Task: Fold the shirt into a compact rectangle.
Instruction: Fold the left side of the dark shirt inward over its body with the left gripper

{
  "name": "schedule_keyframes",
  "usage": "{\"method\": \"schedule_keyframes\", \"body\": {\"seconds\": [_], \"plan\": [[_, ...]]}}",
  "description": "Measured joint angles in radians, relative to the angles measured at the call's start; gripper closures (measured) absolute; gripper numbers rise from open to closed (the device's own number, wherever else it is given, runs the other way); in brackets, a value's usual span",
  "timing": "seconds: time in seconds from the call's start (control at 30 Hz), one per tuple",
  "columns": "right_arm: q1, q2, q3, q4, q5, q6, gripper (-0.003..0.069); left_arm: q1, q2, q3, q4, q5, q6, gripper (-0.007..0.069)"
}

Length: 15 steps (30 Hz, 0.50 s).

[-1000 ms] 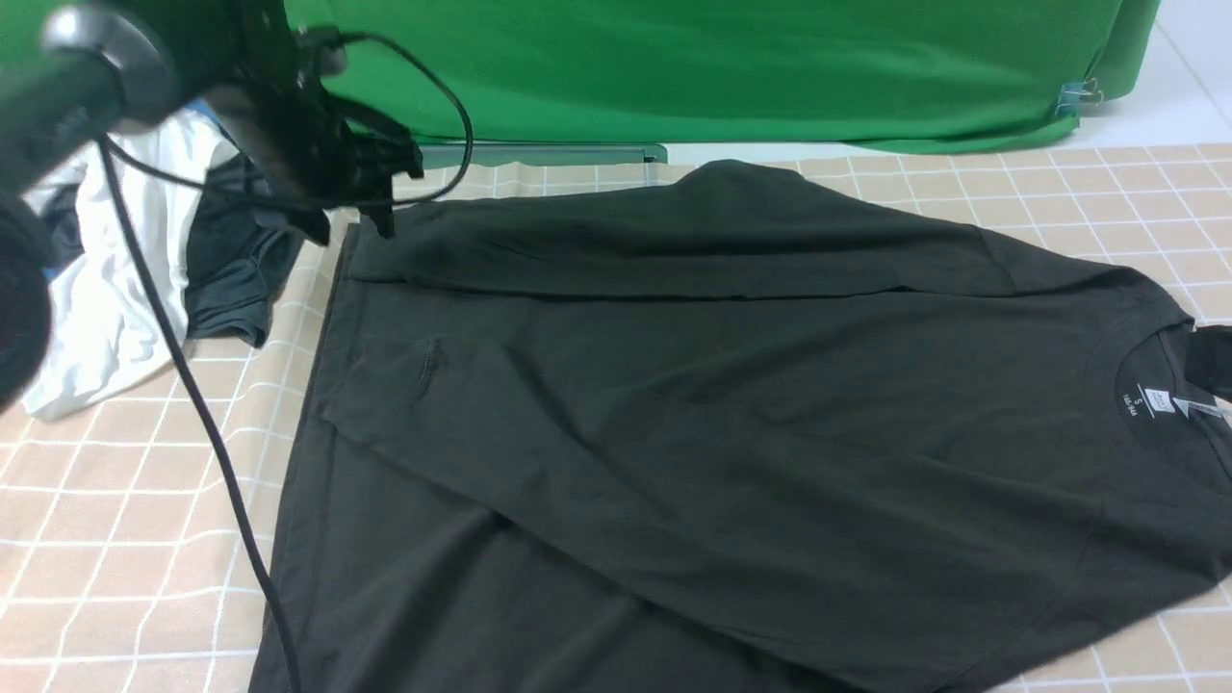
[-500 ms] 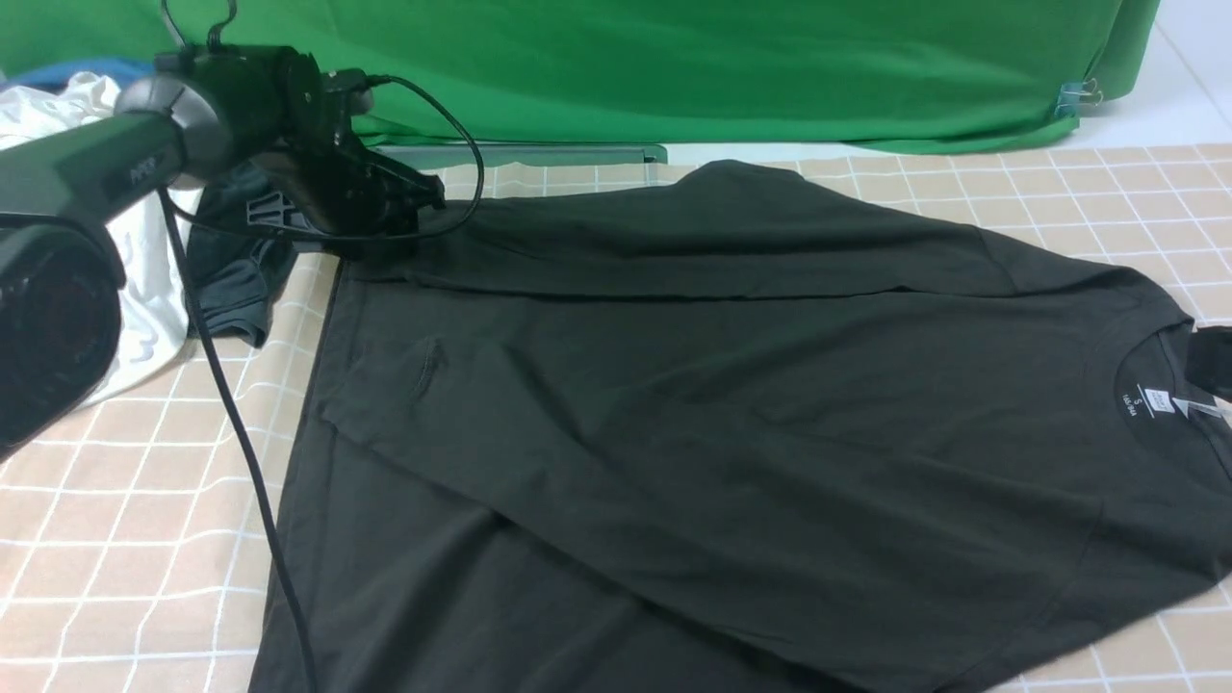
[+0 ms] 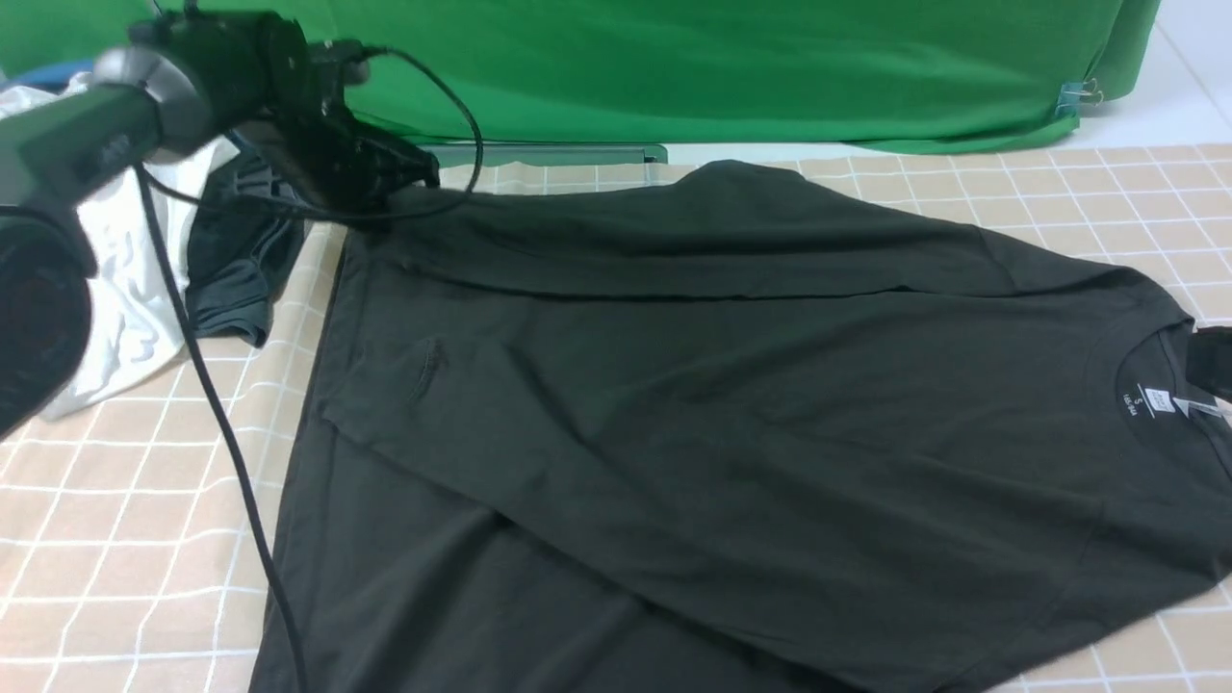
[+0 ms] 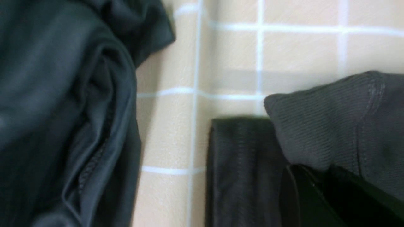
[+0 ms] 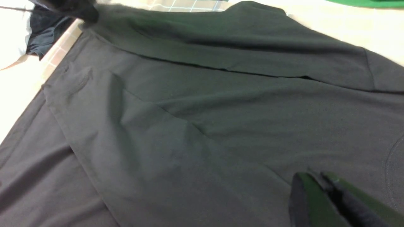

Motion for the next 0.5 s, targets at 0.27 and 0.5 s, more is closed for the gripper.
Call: {"method": "schedule_keyframes", "body": {"seconds": [0.27, 0.5], "plan": [[0.000, 0.000, 0.000, 0.000, 0.000, -0.002, 0.0588, 0.001, -0.117, 0.000, -0.107, 0.163, 0.071, 0.0574], [0.000, 0.000, 0.000, 0.000, 0.000, -0.002, 0.0587, 0.001, -0.248, 0.019, -0.129, 0.316, 0.082, 0.0574]]}}
